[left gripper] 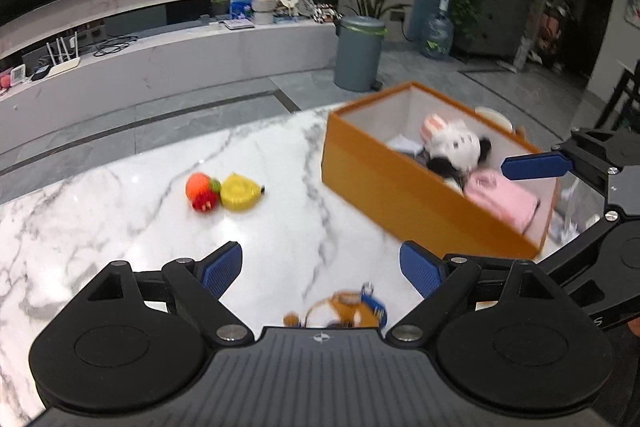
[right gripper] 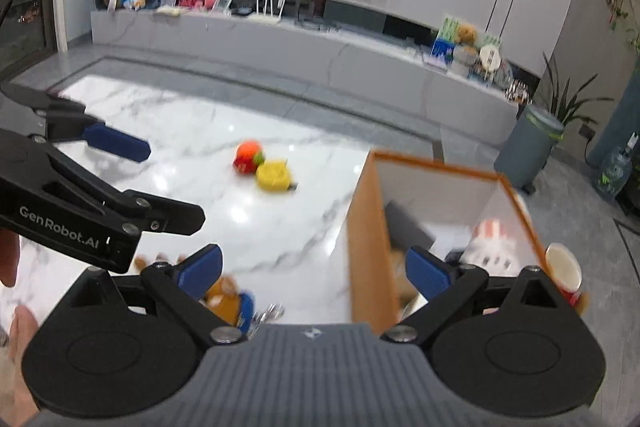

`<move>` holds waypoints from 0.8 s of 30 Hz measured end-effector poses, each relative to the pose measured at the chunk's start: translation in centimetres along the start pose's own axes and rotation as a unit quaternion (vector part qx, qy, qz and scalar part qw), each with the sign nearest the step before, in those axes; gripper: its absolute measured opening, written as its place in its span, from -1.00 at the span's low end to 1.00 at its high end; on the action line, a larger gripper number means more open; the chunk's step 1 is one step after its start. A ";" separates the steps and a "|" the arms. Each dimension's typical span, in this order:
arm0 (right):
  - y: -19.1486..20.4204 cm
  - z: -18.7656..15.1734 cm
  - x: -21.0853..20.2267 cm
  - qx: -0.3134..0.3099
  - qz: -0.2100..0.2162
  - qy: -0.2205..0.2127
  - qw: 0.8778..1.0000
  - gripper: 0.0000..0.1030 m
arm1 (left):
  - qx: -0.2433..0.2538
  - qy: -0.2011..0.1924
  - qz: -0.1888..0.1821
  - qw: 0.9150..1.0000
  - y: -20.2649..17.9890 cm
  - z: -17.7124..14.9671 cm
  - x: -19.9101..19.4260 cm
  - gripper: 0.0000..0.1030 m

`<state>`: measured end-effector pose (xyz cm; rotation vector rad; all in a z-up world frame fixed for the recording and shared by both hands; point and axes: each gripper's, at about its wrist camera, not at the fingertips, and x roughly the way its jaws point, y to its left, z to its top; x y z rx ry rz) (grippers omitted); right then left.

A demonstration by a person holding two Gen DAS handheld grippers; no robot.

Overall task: Organize objects
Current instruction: 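Move the left tool toward the brown bear plush while the right tool approaches the pink wallet, then grasp the brown bear plush with the left tool while the right tool grasps the pink wallet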

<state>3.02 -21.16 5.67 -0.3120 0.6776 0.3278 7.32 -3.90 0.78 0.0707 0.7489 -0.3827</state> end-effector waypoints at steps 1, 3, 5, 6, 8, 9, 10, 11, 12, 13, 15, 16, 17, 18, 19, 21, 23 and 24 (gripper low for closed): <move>0.6 -0.5 0.2 -0.001 -0.001 0.008 1.000 0.90 | 0.001 0.002 -0.003 1.000 0.1 -0.7 0.0 1.00; 1.6 -1.3 0.5 -0.001 -0.005 0.018 1.000 0.90 | 0.001 0.007 -0.011 1.000 0.2 -1.7 0.2 1.00; 2.4 -2.1 0.8 0.006 -0.005 0.028 1.000 0.90 | 0.004 0.013 -0.019 1.000 0.5 -2.6 0.5 1.00; 2.7 -2.4 1.0 0.009 -0.006 0.034 0.999 0.90 | 0.006 0.018 -0.023 1.000 0.6 -2.9 0.7 1.00; 3.4 -3.2 1.5 0.015 -0.009 0.044 0.999 0.90 | 0.012 0.027 -0.024 0.999 0.8 -3.5 1.1 1.00; 3.6 -3.5 1.8 0.019 -0.007 0.050 0.999 0.90 | 0.015 0.030 -0.021 0.999 0.9 -3.9 1.3 1.00; 3.7 -4.0 2.0 0.027 -0.002 0.058 0.998 0.90 | 0.018 0.033 -0.020 0.999 0.9 -4.2 1.5 1.00; 3.9 -4.5 2.3 0.034 0.004 0.064 0.997 0.90 | 0.020 0.036 -0.021 0.999 1.0 -4.4 1.7 1.00; 4.1 -4.9 2.6 0.042 0.008 0.071 0.997 0.90 | 0.024 0.040 -0.022 0.999 1.1 -4.6 1.9 1.00; 4.3 -5.4 2.8 0.051 0.010 0.077 0.996 0.90 | 0.027 0.044 -0.022 0.998 1.0 -4.9 2.2 1.00; 4.9 -6.4 3.3 0.062 0.014 0.089 0.994 0.90 | 0.037 0.054 -0.018 0.998 0.9 -5.5 2.8 1.00; 5.2 -6.9 3.6 0.066 0.017 0.095 0.993 0.90 | 0.042 0.059 -0.015 0.997 0.8 -5.8 3.0 1.00; 5.6 -7.5 3.9 0.071 0.019 0.102 0.992 0.90 | 0.046 0.065 -0.014 0.997 0.7 -6.0 3.3 1.00; 5.8 -7.9 4.1 0.074 0.023 0.108 0.991 0.90 | 0.048 0.069 -0.014 0.996 0.6 -6.3 3.6 1.00; 6.1 -8.3 4.4 0.078 0.027 0.115 0.990 0.90 | 0.049 0.072 -0.014 0.996 0.5 -6.6 3.8 1.00; 6.5 -9.0 5.0 0.084 0.031 0.126 0.988 0.90 | 0.053 0.076 -0.013 0.996 0.3 -6.8 4.0 1.00; 6.9 -9.5 5.5 0.088 0.037 0.135 0.986 0.90 | 0.058 0.078 -0.009 0.995 0.1 -7.0 4.2 1.00; 7.1 -9.7 5.7 0.090 0.040 0.138 0.986 0.90 | 0.059 0.079 -0.006 0.995 0.0 -7.0 4.2 1.00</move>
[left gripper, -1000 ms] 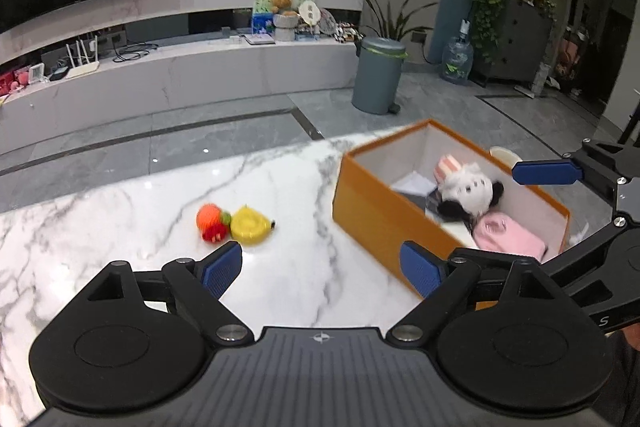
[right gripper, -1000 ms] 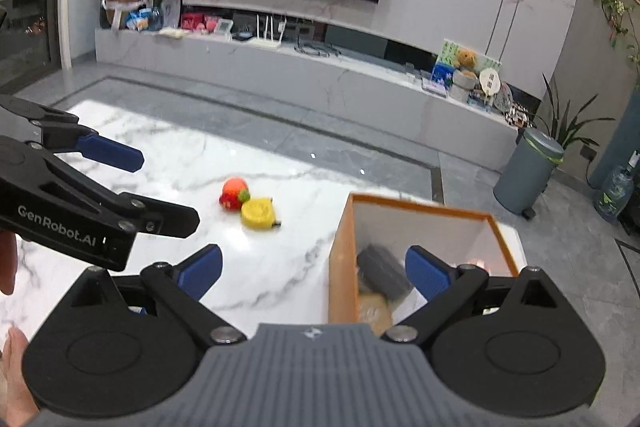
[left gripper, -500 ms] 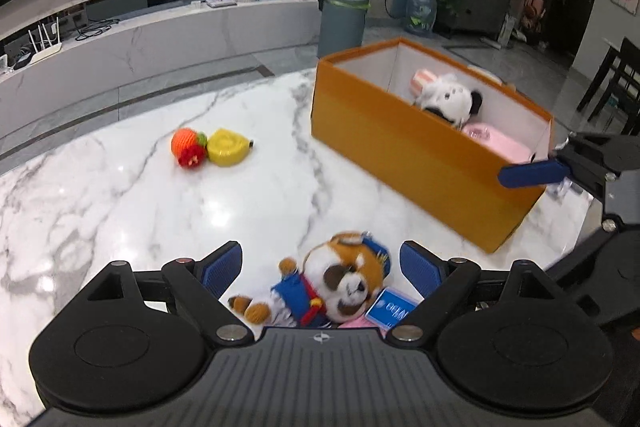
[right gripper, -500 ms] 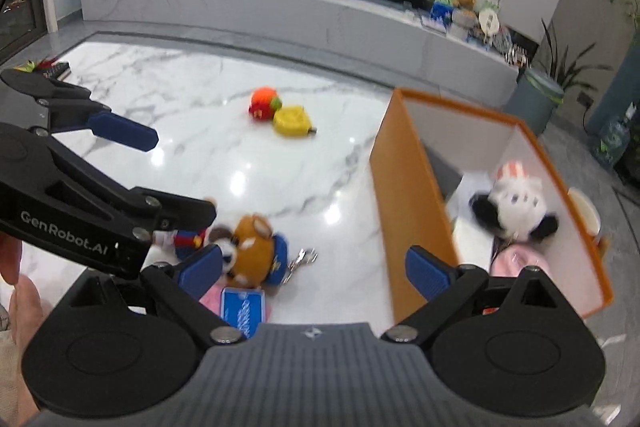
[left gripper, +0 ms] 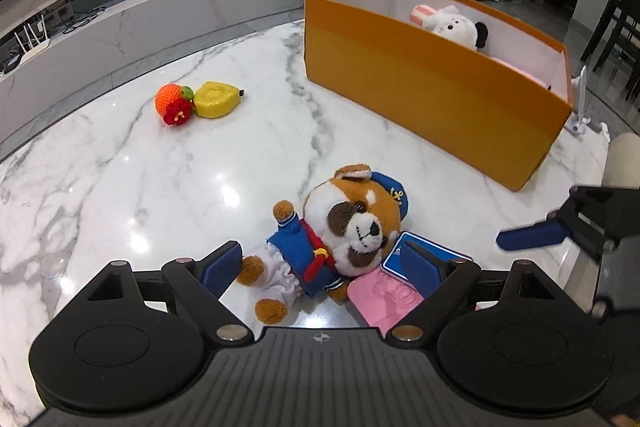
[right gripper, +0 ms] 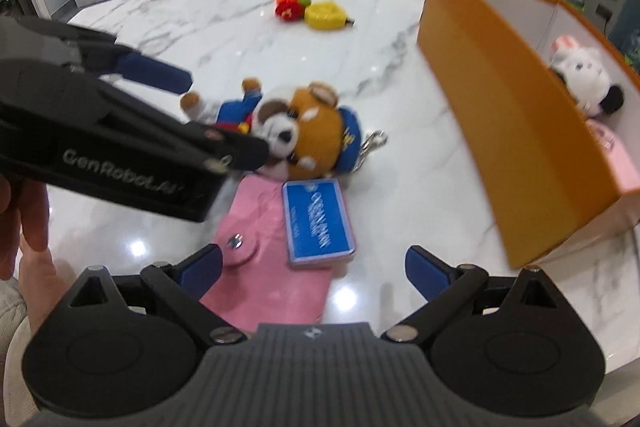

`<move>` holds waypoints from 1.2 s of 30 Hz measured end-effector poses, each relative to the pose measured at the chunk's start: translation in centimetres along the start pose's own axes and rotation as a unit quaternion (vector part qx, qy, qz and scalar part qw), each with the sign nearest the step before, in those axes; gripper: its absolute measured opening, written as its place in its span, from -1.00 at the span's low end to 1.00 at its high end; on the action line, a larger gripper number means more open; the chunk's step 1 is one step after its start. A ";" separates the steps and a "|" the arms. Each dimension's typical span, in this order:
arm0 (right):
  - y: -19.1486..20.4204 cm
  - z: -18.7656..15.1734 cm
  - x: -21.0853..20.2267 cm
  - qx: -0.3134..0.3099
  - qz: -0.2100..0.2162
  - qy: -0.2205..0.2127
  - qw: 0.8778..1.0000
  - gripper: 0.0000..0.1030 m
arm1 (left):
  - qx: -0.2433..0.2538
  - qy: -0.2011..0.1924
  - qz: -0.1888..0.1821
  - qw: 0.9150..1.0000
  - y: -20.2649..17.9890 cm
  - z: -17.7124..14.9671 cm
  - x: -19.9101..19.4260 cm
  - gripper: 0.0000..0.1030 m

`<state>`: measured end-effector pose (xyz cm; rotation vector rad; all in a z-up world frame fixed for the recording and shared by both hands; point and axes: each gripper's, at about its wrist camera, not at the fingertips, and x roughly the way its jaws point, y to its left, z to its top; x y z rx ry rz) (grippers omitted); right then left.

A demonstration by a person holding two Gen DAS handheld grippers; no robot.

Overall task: Organize objects
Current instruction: 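Grasp the brown bear plush with the left tool while the right tool grasps the pink wallet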

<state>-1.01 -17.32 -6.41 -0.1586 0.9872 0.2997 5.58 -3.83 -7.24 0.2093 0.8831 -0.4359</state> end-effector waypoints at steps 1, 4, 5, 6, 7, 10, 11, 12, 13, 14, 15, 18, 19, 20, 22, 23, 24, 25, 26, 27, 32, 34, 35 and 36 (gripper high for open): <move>0.2 -0.1 0.3 0.000 0.003 0.003 1.000 0.90 | 0.001 0.001 0.002 1.000 0.0 0.0 0.0 1.00; 1.0 -0.4 1.1 -0.005 0.009 0.011 1.000 0.90 | -0.001 0.003 0.007 1.000 0.0 0.0 0.1 1.00; 1.3 -0.5 1.5 -0.008 0.010 0.014 1.000 0.90 | -0.003 0.003 0.008 1.000 0.1 0.0 0.1 1.00; 1.5 -0.5 1.9 -0.009 0.009 0.016 1.000 0.90 | -0.004 0.004 0.009 1.000 0.1 0.0 0.1 1.00; 1.6 -0.5 2.4 -0.009 0.007 0.018 1.000 0.90 | -0.005 0.004 0.010 1.000 0.1 0.0 0.2 1.00; 1.6 -0.5 3.3 -0.008 0.009 0.026 1.000 0.89 | -0.001 0.005 0.014 1.000 0.0 0.0 0.3 1.00; 1.7 -0.5 3.6 -0.013 0.008 0.026 1.000 0.90 | 0.000 0.006 0.015 1.000 0.0 0.0 0.4 1.00; 1.8 -0.5 3.6 -0.022 0.005 0.025 0.999 0.88 | 0.001 0.006 0.016 1.000 0.0 0.0 0.5 1.00; 1.9 -0.6 3.6 -0.027 0.007 0.022 0.999 0.86 | 0.003 0.007 0.017 1.000 -0.1 -0.1 0.5 1.00; 1.8 -0.5 3.6 -0.030 0.012 0.022 0.999 0.82 | 0.005 0.007 0.017 1.000 -0.1 -0.1 0.6 1.00; 1.8 -0.4 3.6 -0.034 0.013 0.022 0.999 0.79 | 0.008 0.008 0.019 1.000 -0.2 -0.1 0.8 1.00; 1.1 0.0 3.6 -0.037 0.012 0.019 0.999 0.64 | 0.029 0.021 0.024 0.999 -0.7 0.0 1.6 1.00; 0.7 0.2 3.7 -0.035 0.010 0.020 0.999 0.64 | 0.033 0.031 0.019 0.999 -0.9 -0.1 2.0 1.00; 0.2 0.4 3.8 -0.033 0.010 0.019 0.999 0.64 | 0.035 0.041 0.014 0.998 -1.0 -0.1 2.4 1.00; -0.5 0.7 4.0 -0.033 0.008 0.019 0.999 0.64 | 0.011 0.043 0.015 0.999 -0.7 -0.2 2.9 1.00; -0.9 0.9 4.2 -0.035 0.010 0.018 0.999 0.64 | -0.004 0.047 0.011 0.999 -0.4 -0.1 3.1 1.00; -1.2 1.1 4.2 -0.035 0.011 0.017 0.999 0.64 | -0.018 0.050 0.008 0.999 -0.1 0.0 3.4 1.00; -1.6 1.5 4.4 -0.038 0.012 0.018 0.999 0.64 | -0.030 0.051 0.007 0.998 0.2 0.2 3.6 1.00; -1.8 1.8 4.6 -0.040 0.012 0.018 0.999 0.64 | -0.039 0.052 0.009 0.998 0.3 0.3 3.7 1.00; -2.1 2.2 4.8 -0.040 0.012 0.019 0.999 0.64 | -0.045 0.053 0.015 0.997 0.4 0.5 3.9 1.00; -3.3 3.6 5.8 -0.042 0.016 0.018 0.999 0.64 | -0.077 0.033 0.016 0.996 0.6 1.5 4.4 1.00; -3.7 3.9 6.1 -0.049 0.020 0.018 0.998 0.64 | -0.088 0.031 0.006 0.996 0.5 1.9 4.9 1.00; -3.8 4.1 6.2 -0.054 0.023 0.018 0.998 0.64 | -0.090 0.031 0.005 0.995 0.5 2.1 5.3 1.00; -3.8 4.0 6.1 -0.059 0.026 0.018 0.998 0.64 | -0.091 0.031 0.007 0.995 0.4 2.3 5.7 1.00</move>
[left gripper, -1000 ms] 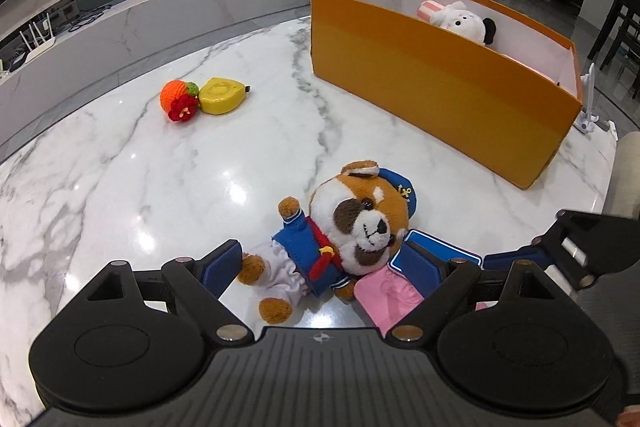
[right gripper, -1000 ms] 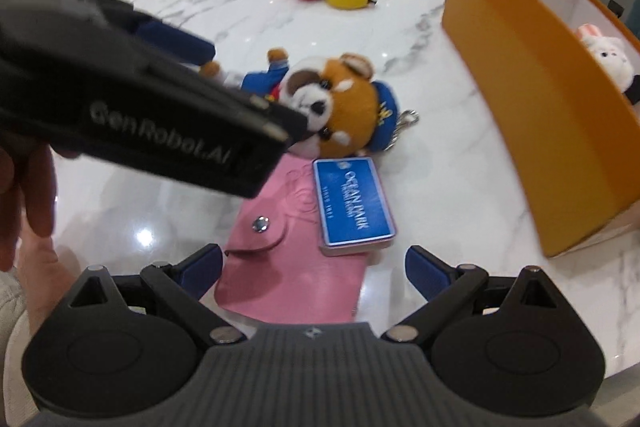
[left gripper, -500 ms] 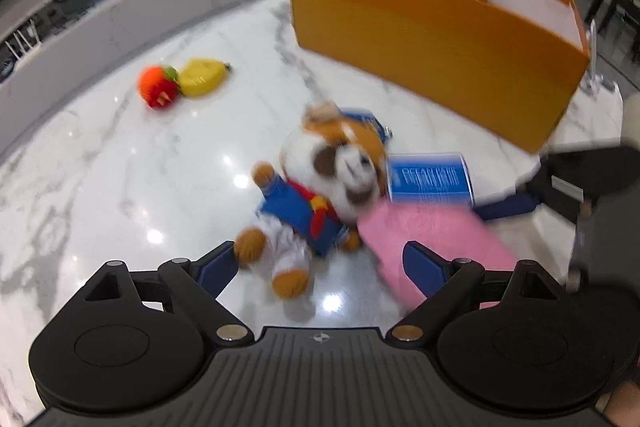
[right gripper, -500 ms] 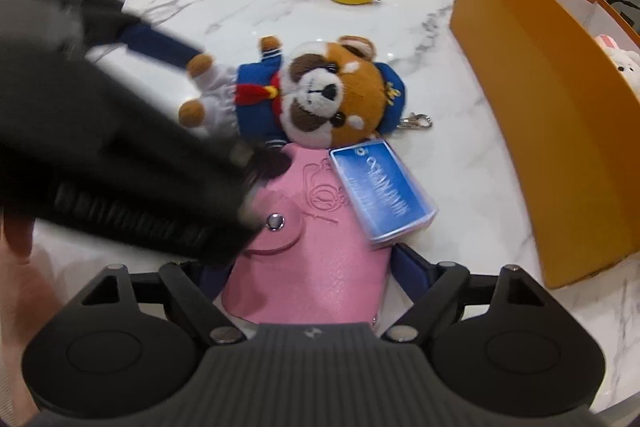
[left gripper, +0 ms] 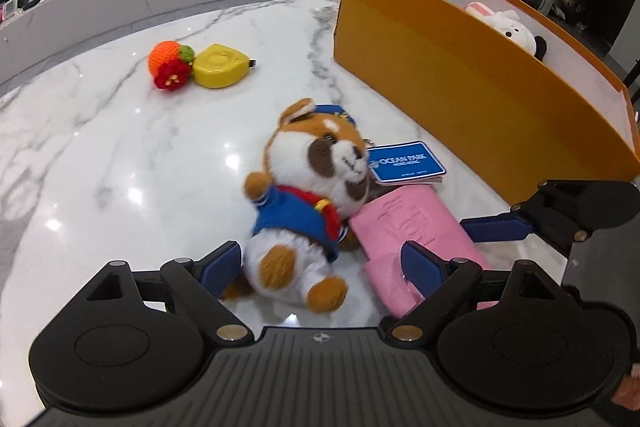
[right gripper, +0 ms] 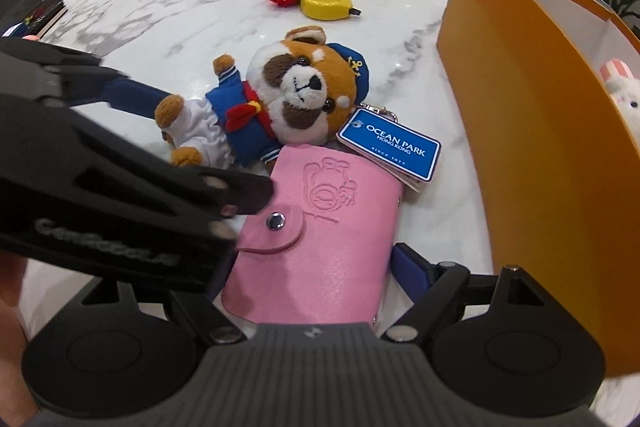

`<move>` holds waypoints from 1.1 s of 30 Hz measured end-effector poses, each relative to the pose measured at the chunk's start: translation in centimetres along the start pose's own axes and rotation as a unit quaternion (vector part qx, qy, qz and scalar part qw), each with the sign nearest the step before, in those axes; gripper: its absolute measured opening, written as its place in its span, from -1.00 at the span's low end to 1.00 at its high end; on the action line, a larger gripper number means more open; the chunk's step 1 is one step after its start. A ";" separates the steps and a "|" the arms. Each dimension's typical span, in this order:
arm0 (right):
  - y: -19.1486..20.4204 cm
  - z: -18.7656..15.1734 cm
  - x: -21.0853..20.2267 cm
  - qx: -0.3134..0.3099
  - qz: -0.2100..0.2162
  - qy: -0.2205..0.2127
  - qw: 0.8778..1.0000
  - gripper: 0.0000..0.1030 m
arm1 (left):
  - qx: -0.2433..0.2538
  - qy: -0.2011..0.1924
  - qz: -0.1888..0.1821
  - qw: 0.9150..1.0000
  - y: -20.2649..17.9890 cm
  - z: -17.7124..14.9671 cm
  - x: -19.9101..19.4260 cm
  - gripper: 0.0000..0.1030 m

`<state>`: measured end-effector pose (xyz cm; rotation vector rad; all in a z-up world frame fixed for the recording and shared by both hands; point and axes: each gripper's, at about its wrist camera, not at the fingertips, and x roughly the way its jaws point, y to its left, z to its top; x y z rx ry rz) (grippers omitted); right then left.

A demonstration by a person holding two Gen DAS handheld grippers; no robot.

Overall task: Organize objects
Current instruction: 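Grasp the brown bear plush with the left tool while the right tool grasps the pink wallet, then lift the bear plush with the left tool while the right tool lifts the pink wallet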

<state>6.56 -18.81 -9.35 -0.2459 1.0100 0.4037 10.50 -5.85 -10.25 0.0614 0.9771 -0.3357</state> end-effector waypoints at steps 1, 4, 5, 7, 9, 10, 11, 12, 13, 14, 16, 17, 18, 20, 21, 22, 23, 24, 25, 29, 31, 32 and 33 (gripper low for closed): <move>-0.2 0.1 0.1 -0.004 0.003 -0.001 1.000 0.64 | -0.001 0.000 0.003 1.000 -0.1 0.2 0.3 1.00; -0.6 0.2 0.2 -0.010 0.007 -0.005 1.000 0.65 | -0.016 -0.010 0.004 1.000 0.0 0.6 0.9 0.97; -0.8 0.2 0.3 -0.011 0.008 -0.007 1.000 0.65 | -0.023 -0.012 0.005 1.000 0.1 0.8 1.0 0.91; -1.0 0.4 0.3 -0.011 0.008 -0.010 1.000 0.66 | -0.033 -0.015 0.007 0.999 0.4 1.1 1.3 0.82; -1.2 0.5 0.4 -0.013 0.010 -0.013 1.000 0.68 | -0.040 -0.022 0.011 0.999 0.6 1.4 1.5 0.82; -1.2 0.5 0.4 -0.014 0.011 -0.014 1.000 0.70 | -0.044 -0.027 0.012 0.999 0.8 1.5 1.5 0.82; -1.2 0.5 0.4 -0.015 0.011 -0.016 1.000 0.72 | -0.048 -0.032 0.010 0.998 0.9 1.7 1.6 0.82; -1.3 0.5 0.4 -0.016 0.012 -0.018 1.000 0.72 | -0.052 -0.037 0.008 0.998 1.1 1.8 1.6 0.82; -1.3 0.5 0.5 -0.017 0.013 -0.019 1.000 0.73 | -0.056 -0.039 0.007 0.998 1.2 2.0 1.7 0.82; -1.3 0.5 0.5 -0.018 0.014 -0.021 1.000 0.74 | -0.059 -0.040 0.010 0.997 1.3 2.2 1.9 0.82; -1.3 0.5 0.5 -0.020 0.015 -0.023 0.999 0.74 | -0.062 -0.038 0.010 0.997 1.3 2.5 2.3 0.81; -1.3 0.5 0.4 -0.021 0.016 -0.024 0.999 0.74 | -0.062 -0.036 0.008 0.997 1.3 2.7 2.5 0.70; -1.3 0.5 0.4 -0.021 0.016 -0.026 0.999 0.74 | -0.062 -0.034 0.003 0.997 1.3 2.7 2.6 0.49; -1.3 0.5 0.4 -0.022 0.017 -0.029 0.999 0.74 | -0.061 -0.033 -0.004 0.998 1.1 2.7 2.7 0.39; -1.3 0.5 0.4 -0.022 0.017 -0.030 0.999 0.74 | -0.057 -0.034 -0.004 0.998 0.9 2.6 2.6 0.34; -1.3 0.5 0.4 -0.021 0.015 -0.031 0.999 0.74 | -0.050 -0.035 -0.002 0.998 0.7 2.6 2.6 0.32; -1.3 0.5 0.4 -0.022 0.016 -0.032 0.999 0.74 | -0.043 -0.034 0.000 0.999 0.6 2.5 2.5 0.30; -1.3 0.5 0.4 -0.022 0.016 -0.033 0.999 0.74 | -0.039 -0.032 0.001 0.999 0.6 2.5 2.5 0.28; -1.3 0.5 0.4 -0.022 0.016 -0.034 0.999 0.74 | -0.040 -0.029 0.001 0.999 0.6 2.4 2.5 0.27; -1.3 0.6 0.5 -0.023 0.016 -0.036 0.999 0.73 | -0.057 -0.015 0.002 0.998 1.2 2.4 2.1 0.22; -1.3 0.6 0.5 -0.023 0.015 -0.037 0.999 0.73 | -0.075 -0.012 0.007 0.997 1.6 2.1 1.9 0.22; -1.2 0.6 0.5 -0.023 0.015 -0.037 0.999 0.72 | -0.084 -0.011 0.007 0.996 1.8 1.9 1.7 0.21; -1.2 0.6 0.5 -0.022 0.015 -0.037 0.999 0.72 | -0.093 -0.010 0.005 0.996 2.1 1.6 1.6 0.20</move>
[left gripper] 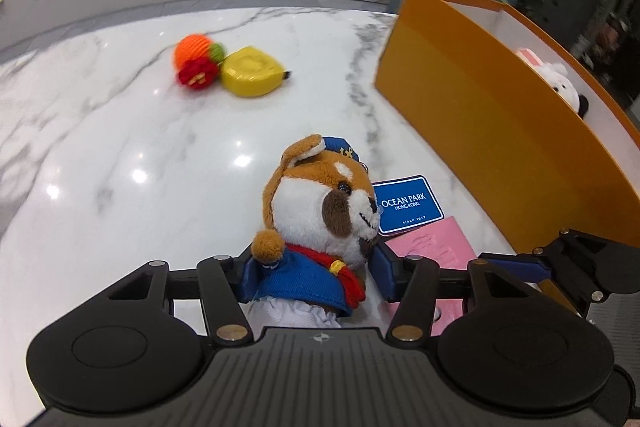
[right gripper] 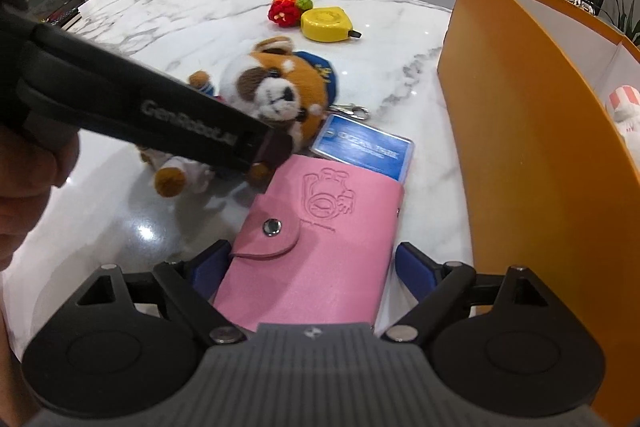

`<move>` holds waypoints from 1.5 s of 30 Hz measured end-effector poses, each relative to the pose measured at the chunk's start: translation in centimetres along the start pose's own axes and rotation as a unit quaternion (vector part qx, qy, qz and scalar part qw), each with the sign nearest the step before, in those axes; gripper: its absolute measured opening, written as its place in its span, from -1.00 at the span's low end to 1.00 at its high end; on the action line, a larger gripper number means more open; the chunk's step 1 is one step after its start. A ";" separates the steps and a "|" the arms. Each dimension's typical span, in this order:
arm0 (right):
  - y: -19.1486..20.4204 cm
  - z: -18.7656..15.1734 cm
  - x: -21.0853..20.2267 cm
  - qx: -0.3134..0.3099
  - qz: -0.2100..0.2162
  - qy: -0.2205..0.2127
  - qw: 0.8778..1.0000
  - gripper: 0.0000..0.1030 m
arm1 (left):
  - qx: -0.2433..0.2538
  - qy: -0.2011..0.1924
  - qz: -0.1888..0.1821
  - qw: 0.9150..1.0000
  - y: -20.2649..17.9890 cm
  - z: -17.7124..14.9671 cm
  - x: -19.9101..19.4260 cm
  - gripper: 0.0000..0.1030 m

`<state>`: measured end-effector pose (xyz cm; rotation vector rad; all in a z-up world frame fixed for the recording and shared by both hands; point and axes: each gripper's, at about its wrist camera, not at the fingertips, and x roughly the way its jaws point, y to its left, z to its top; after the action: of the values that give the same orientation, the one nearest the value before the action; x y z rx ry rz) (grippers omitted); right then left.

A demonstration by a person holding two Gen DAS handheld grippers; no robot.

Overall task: Organize objects
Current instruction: 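Lift the bear plush with the left tool while the right tool lifts the pink wallet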

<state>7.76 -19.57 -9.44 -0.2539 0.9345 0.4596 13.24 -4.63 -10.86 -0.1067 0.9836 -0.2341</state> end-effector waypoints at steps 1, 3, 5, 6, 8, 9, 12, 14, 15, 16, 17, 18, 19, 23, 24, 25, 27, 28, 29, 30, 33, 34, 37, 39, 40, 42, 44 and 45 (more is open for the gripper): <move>0.0 0.0 0.0 -0.001 0.000 0.000 1.000 0.72 | -0.009 0.001 -0.003 1.000 0.3 -0.3 -0.1 0.19; 0.0 0.0 0.0 -0.001 0.000 -0.001 1.000 0.72 | -0.026 0.002 -0.006 1.000 0.9 -0.9 -0.4 0.15; 0.0 0.0 0.0 0.000 0.000 -0.002 1.000 0.72 | -0.043 0.000 -0.003 0.999 1.4 -1.4 -0.8 0.15; 0.0 0.0 0.0 0.000 0.000 -0.003 1.000 0.72 | -0.050 0.002 0.003 0.999 1.5 -1.5 -1.0 0.15; 0.0 -0.1 0.0 0.004 -0.002 -0.004 1.000 0.72 | -0.066 0.008 0.007 0.998 1.8 -1.7 -1.4 0.15; 0.1 -0.1 0.0 0.006 -0.003 -0.004 1.000 0.72 | -0.075 0.009 0.009 0.997 2.0 -1.9 -1.6 0.14; 0.2 -0.1 -0.1 0.011 -0.007 -0.005 1.000 0.67 | -0.083 0.004 0.015 0.996 2.0 -2.7 -2.1 0.12; 0.4 -0.2 -0.2 0.012 -0.010 -0.007 1.000 0.65 | -0.089 -0.001 0.014 0.996 2.0 -3.2 -2.4 0.09; 0.4 -0.3 -0.3 0.012 -0.009 -0.009 1.000 0.65 | -0.094 -0.003 0.013 0.995 2.0 -3.5 -2.6 0.08; 0.3 -0.4 -0.4 0.013 -0.008 -0.010 1.000 0.64 | -0.099 -0.005 0.012 0.995 2.0 -3.8 -2.8 0.08; 0.3 -0.5 -0.5 0.014 -0.007 -0.011 1.000 0.63 | -0.102 -0.006 0.012 0.995 2.0 -4.0 -3.0 0.08; 0.4 -0.5 -0.5 0.014 -0.007 -0.010 1.000 0.63 | -0.104 -0.007 0.012 0.995 2.0 -4.2 -3.1 0.07; 0.4 -0.5 -0.6 0.016 -0.007 -0.010 1.000 0.62 | -0.106 -0.007 0.011 0.994 2.0 -4.3 -3.2 0.07; 0.7 -0.7 -1.0 0.019 -0.006 -0.007 1.000 0.61 | -0.124 -0.006 0.002 0.992 2.2 -5.0 -3.9 0.07; 0.8 -0.8 -1.1 0.019 -0.006 -0.006 1.000 0.61 | -0.130 -0.008 -0.001 0.992 2.3 -5.1 -4.1 0.07; 0.9 -0.9 -1.3 0.018 -0.007 -0.006 1.000 0.60 | -0.133 -0.010 -0.002 0.991 2.3 -5.2 -4.3 0.07; 1.2 -1.0 -1.7 0.014 -0.009 -0.006 1.000 0.60 | -0.134 -0.015 -0.002 0.991 2.3 -5.3 -4.8 0.06; 1.2 -1.1 -2.0 0.012 -0.011 -0.006 1.000 0.60 | -0.133 -0.017 -0.003 0.991 2.2 -5.3 -5.1 0.06; 1.2 -1.1 -2.2 0.010 -0.014 -0.007 1.000 0.60 | -0.133 -0.021 -0.004 0.991 2.1 -5.3 -5.4 0.06; 1.3 -1.1 -2.5 0.010 -0.016 -0.008 1.000 0.60 | -0.133 -0.024 -0.006 0.991 2.0 -5.3 -5.7 0.06; 1.2 -0.9 -3.5 0.010 -0.026 -0.015 1.000 0.60 | -0.129 -0.036 -0.014 0.991 1.7 -5.2 -6.6 0.05; 1.1 -0.8 -3.8 0.011 -0.029 -0.017 0.999 0.60 | -0.127 -0.039 -0.016 0.991 1.6 -5.2 -6.9 0.04; 1.2 -0.5 -5.0 0.009 -0.036 -0.025 0.999 0.60 | -0.124 -0.051 -0.025 0.991 1.4 -5.0 -7.7 0.04; 1.4 -0.2 -5.9 0.004 -0.041 -0.032 0.999 0.60 | -0.124 -0.057 -0.033 0.990 1.4 -5.0 -8.3 0.03; 1.5 0.0 -6.4 0.003 -0.044 -0.036 0.998 0.60 | -0.123 -0.060 -0.035 0.990 1.4 -4.9 -8.6 0.03; 1.5 0.4 -7.1 -0.001 -0.048 -0.042 0.998 0.60 | -0.123 -0.066 -0.037 0.990 1.3 -4.8 -9.1 0.03; 1.7 0.6 -7.9 -0.003 -0.052 -0.048 0.997 0.60 | -0.122 -0.071 -0.039 0.989 1.2 -4.8 -9.6 0.03; 1.7 0.8 -8.2 -0.004 -0.053 -0.050 0.997 0.60 | -0.120 -0.073 -0.039 0.989 1.2 -4.8 -9.8 0.03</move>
<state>3.28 -19.99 -2.29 -0.2835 0.8167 0.3740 4.21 -1.02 -5.74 -0.3790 0.8601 -0.1762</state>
